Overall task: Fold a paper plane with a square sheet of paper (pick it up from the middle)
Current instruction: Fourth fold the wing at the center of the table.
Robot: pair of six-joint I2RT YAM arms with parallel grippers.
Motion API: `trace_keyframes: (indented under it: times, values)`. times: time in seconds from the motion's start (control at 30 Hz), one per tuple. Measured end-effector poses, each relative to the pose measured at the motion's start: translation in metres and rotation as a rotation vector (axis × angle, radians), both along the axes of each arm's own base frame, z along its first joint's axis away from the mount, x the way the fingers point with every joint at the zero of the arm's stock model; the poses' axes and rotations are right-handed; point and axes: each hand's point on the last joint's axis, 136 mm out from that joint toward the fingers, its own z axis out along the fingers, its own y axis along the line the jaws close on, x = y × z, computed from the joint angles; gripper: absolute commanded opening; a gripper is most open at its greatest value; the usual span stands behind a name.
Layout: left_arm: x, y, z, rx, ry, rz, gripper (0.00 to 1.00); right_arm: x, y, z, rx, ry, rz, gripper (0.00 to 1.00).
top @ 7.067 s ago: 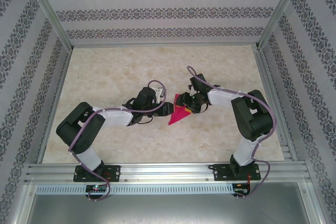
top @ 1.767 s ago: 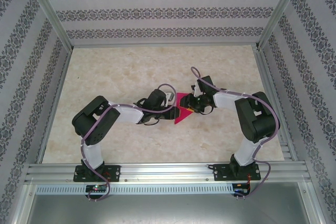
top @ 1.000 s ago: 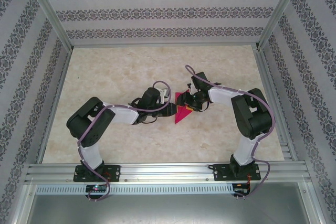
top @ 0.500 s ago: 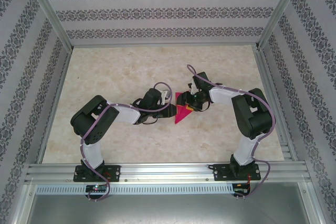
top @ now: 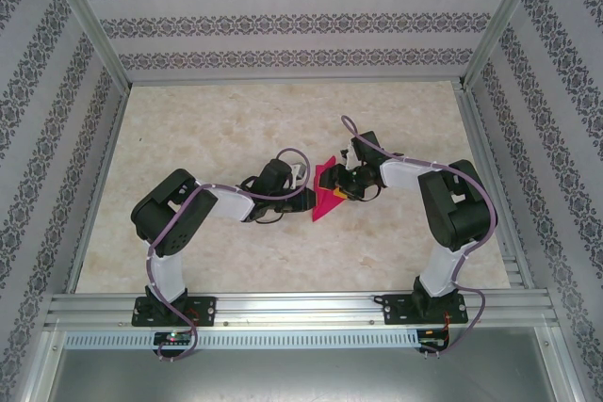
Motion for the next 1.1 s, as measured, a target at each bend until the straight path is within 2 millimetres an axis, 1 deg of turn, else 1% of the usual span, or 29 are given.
trace_keyframes:
  times: [0.47, 0.53, 0.7, 0.77, 0.93, 1.1]
  values:
    - [0.0, 0.0, 0.001, 0.005, 0.001, 0.002, 0.18, 0.001, -0.007, -0.008, -0.059, 0.043, -0.02, 0.44]
    - [0.002, 0.002, 0.004, 0.009, -0.009, 0.009, 0.18, 0.001, -0.007, -0.008, -0.066, 0.049, -0.021, 0.43]
    - [0.009, 0.002, 0.027, -0.005, -0.063, 0.034, 0.18, 0.0, -0.008, -0.01, -0.076, 0.058, -0.018, 0.42]
    - [0.013, 0.0, 0.032, -0.013, -0.076, 0.037, 0.18, 0.001, -0.008, -0.01, -0.082, 0.06, -0.017, 0.42]
    - [0.017, -0.004, 0.038, -0.023, -0.087, 0.037, 0.17, 0.0, -0.008, -0.011, -0.099, 0.066, -0.015, 0.41]
    - [0.021, -0.01, 0.037, -0.031, -0.082, 0.025, 0.17, 0.001, -0.009, -0.011, -0.104, 0.069, -0.016, 0.41]
